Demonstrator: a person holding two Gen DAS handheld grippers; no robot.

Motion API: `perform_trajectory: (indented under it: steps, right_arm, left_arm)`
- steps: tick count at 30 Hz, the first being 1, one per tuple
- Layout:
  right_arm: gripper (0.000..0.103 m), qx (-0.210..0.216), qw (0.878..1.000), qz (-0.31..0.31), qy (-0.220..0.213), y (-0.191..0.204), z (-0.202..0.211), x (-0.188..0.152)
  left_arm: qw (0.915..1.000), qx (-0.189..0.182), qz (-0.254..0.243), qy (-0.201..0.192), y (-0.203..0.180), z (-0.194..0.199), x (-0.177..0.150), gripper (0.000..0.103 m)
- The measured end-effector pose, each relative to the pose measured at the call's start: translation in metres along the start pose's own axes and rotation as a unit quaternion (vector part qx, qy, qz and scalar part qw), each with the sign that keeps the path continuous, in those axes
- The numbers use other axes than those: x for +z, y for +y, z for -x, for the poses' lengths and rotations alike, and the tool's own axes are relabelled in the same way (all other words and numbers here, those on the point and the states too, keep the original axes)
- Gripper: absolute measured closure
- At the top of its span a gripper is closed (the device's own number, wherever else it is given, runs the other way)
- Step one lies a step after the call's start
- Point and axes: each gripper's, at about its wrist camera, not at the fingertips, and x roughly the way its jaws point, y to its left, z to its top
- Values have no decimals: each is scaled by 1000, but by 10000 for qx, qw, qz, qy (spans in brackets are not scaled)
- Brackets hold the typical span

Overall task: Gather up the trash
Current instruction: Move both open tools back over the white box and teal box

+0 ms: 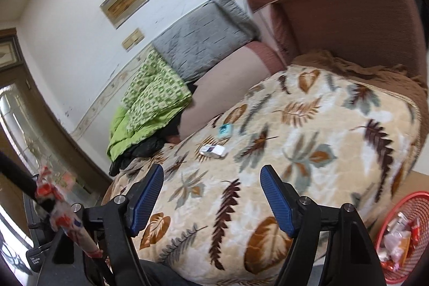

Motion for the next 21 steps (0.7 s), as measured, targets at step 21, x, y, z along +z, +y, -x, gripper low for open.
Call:
perform_trajectory:
  steps: [21]
  right_arm:
    - [21, 211, 9992, 18, 331, 0, -104, 28]
  left_arm:
    - [9985, 408, 325, 159, 57, -59, 57, 43]
